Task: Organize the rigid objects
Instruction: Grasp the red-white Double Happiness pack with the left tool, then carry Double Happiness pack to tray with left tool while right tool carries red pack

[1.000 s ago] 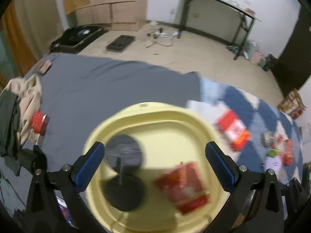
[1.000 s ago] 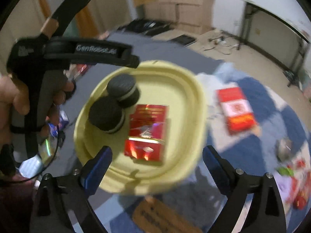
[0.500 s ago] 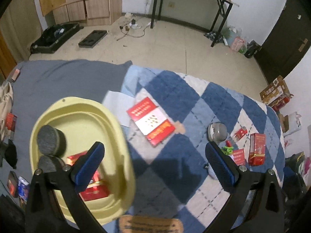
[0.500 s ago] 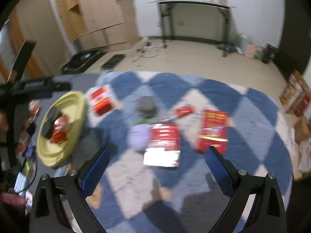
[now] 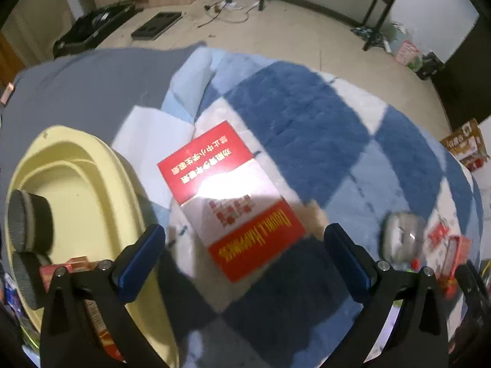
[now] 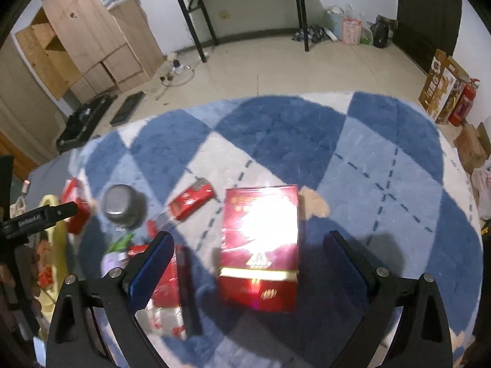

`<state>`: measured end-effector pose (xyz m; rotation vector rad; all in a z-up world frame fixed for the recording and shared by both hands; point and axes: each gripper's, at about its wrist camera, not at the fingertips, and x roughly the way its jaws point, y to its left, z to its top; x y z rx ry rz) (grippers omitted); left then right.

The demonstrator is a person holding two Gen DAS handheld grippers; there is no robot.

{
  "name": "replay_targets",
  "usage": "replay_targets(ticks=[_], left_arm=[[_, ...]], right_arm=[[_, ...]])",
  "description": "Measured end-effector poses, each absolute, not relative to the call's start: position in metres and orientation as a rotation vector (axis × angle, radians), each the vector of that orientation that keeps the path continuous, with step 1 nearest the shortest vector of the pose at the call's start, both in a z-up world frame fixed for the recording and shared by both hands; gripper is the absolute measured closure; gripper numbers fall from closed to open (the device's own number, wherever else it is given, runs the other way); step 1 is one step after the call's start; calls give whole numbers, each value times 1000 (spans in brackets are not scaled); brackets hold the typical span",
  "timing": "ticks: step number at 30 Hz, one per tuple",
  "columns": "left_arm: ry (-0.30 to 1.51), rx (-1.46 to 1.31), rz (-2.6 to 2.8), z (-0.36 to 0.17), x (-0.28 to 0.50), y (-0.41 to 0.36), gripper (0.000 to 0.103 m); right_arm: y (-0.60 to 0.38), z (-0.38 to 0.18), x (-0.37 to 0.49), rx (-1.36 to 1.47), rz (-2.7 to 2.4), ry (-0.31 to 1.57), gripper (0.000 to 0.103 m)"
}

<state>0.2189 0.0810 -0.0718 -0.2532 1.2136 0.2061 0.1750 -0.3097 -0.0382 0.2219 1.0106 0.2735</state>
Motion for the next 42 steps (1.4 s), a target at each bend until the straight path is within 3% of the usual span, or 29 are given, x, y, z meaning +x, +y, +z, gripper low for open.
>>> replay_targets(ticks=[6,8,10,12,18,26,33,42], left_arm=[[1221,-267,193,-86,231,74,1],[1204,-266,200,-84,230,72,15],[1201,-245,174,-80,229,69,40],[1199,-206,141,-73,228,63,41],[1106,-166,96,-26,192,61,42],[1017,-165,181,40,119,147,42],[1051,-198,301,39,67,240,42],[1162,-230,284,-23,36,286,42]], right_arm=[[-299,-59,189,187,273,1053,7],[-297,-59,190,149,248,1049,16],[-298,-63,192,121,230,1036,30],[-301,-63,189,115,226,1018,46],[-312,-55,171,139,266,969,47],[-276,49,115,130,475,803,47],[-150,97,77,-9,702,784,47],[8,67,63,-213,873,893,47]])
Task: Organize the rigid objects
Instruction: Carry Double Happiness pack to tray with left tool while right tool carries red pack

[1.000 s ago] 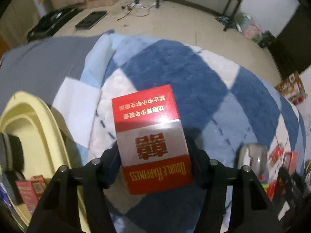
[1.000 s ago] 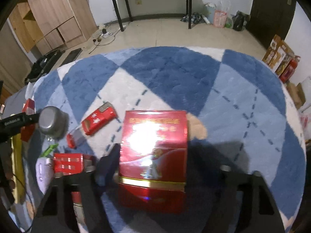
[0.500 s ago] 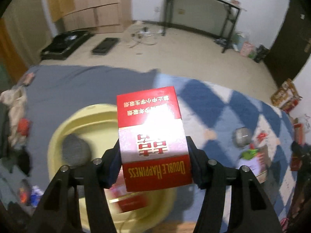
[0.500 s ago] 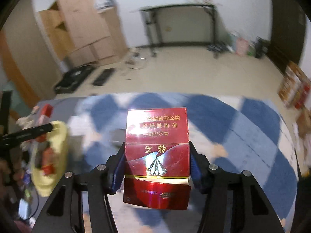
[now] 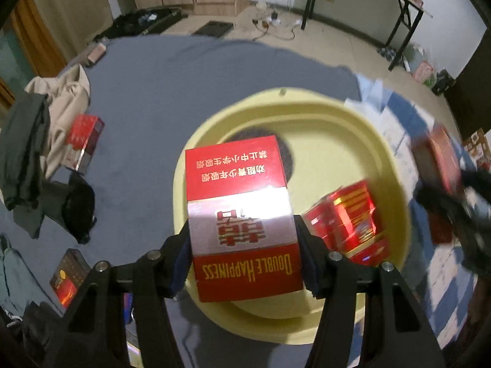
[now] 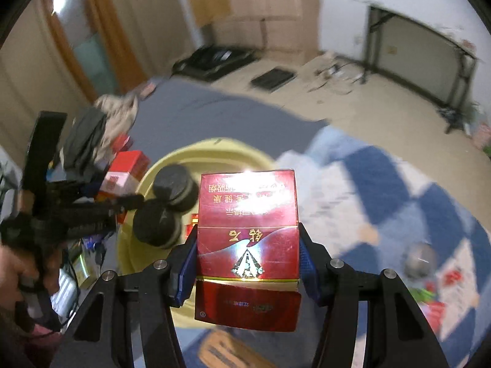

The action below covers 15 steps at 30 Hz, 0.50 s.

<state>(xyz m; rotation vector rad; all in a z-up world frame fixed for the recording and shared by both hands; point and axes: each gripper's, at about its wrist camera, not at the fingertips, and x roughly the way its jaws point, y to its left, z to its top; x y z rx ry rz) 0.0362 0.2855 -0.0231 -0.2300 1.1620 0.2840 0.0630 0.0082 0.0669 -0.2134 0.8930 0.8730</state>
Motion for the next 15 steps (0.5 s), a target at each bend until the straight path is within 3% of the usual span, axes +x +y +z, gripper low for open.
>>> replay_targets(ticks=[10,11,13,15], left_arm=[[1131,-313,214,-49,37,294,41],[1124,-309,217,-50,38,293,39],[1116,-288,234,-51,36,292,20],[1104,-281,222,-52,34,290,13]], right_arm=[[114,21,124,-433,848,979,47],[120,17,129,-432,849,991,47],[123,11,135,-421,852,1010,46],[126,8,141,-407,847,1012,46]])
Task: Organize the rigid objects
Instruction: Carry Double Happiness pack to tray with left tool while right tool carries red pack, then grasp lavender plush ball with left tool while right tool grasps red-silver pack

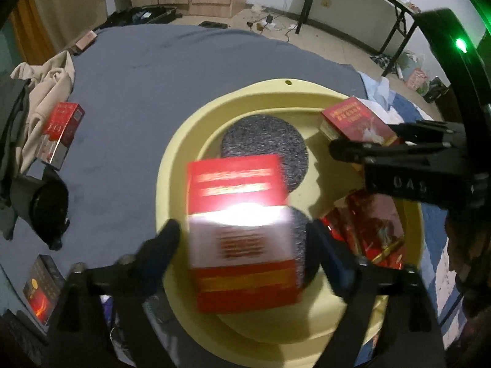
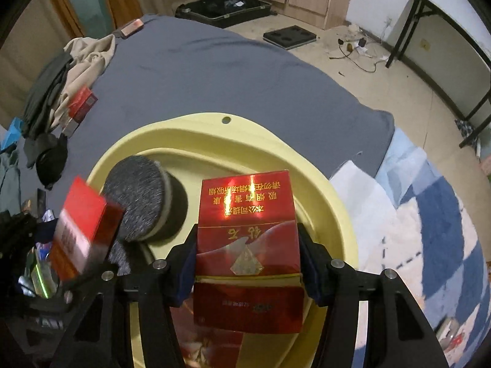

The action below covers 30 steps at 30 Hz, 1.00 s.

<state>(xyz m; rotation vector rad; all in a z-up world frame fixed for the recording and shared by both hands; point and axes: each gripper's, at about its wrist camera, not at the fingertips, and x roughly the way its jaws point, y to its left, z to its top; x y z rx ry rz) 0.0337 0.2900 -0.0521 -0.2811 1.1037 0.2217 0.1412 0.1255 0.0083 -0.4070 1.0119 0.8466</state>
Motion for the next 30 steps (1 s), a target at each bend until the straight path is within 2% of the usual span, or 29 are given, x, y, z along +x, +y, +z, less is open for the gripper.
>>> replay_targets(ticks=[2,4,5,9,10,14,19,25,30], left_arm=[[1102,-286,206,-48,33,289,12],[1082,-293,199,-40,29,288,8],[1069,-294,198,-33,27,288,8],[1001,-299,219,-1,22,288,3],[983,-308,224,10,23,285,0],[940,-309,194,48,41,249,0],[966,-248,114,63,81,164,0],[1048,-187,-16,35,118,52,0],[1145,-113,-125,-16,121,-15,0]], right_arm=[[127,7,144,-373,848,1012,44],[121,12,143,-330,852,995,30],[115,17,141,-296,857,976,17],[67,43,138,-147,849,927,7],[52,49,135,-115,839,905,6],[-39,69,115,-25,727,814,0],[-146,55,90,-48,571,792,0],[-259,13,77,-63,444,865,0],[-285,-19,80,-20,467,952,0]])
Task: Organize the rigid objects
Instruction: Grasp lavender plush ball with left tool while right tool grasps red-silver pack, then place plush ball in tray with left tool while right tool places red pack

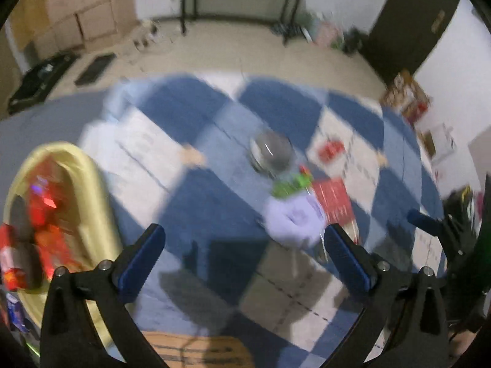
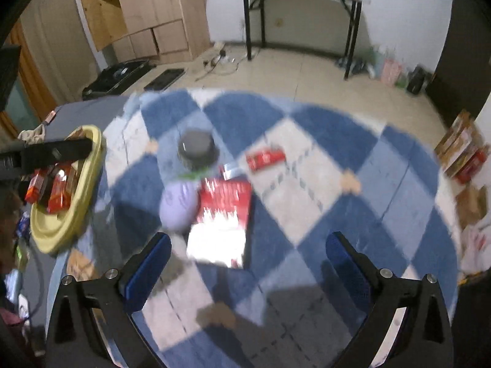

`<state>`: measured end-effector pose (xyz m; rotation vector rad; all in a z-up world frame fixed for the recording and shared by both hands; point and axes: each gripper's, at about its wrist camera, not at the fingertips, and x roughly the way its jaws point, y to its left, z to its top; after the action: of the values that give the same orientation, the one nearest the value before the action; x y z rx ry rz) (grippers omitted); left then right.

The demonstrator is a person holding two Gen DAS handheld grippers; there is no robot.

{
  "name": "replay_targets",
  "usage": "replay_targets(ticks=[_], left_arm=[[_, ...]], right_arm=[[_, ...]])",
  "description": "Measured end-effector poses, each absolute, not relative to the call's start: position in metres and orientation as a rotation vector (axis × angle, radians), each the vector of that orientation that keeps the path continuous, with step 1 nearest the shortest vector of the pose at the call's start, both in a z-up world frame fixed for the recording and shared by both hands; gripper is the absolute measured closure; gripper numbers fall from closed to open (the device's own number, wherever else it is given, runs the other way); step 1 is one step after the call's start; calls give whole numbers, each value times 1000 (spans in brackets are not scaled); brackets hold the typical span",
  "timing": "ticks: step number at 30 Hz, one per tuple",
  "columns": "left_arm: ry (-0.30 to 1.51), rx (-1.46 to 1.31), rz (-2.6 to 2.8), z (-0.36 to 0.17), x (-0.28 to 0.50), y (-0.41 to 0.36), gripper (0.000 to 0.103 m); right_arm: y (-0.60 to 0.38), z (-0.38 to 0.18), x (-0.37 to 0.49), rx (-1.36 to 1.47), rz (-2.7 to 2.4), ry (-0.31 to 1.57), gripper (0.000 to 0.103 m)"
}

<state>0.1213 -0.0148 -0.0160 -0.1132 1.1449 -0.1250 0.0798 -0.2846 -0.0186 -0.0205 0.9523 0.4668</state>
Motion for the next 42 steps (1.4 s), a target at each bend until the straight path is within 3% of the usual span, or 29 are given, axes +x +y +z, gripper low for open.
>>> replay_targets(ticks=[5,12,17,20,21,23,32,38,42], left_arm=[[1224,-155,-102,-55,137,-26,0],[1231,-241,-154,-64,161,-28,2],[1242,-253,-172,-70,165,-40,17],[1221,-277,-189,-65,163,-44,41],[1225,-271,-184,-65,163,-43,43],[1229,-264,-195,-64,163,-43,44],[1138,-241,-177,-19,116,-2,44],[1052,-172,-42,23,67,89,44],[1086,-164,38,20,33,149,44]], right_arm=[[-268,-43,88,-34,501,1006,1],[-248,-65,104,-61,503,1011,4],[-244,-90,123,-16,454,996,13],[-242,-91,123,-44,445,978,26],[-243,-91,122,-47,446,976,32],[-250,-89,122,-33,435,972,45],[-268,-67,104,-8,424,947,45],[-249,-10,69,-24,532,815,45],[-194,18,43,-66,670,781,45]])
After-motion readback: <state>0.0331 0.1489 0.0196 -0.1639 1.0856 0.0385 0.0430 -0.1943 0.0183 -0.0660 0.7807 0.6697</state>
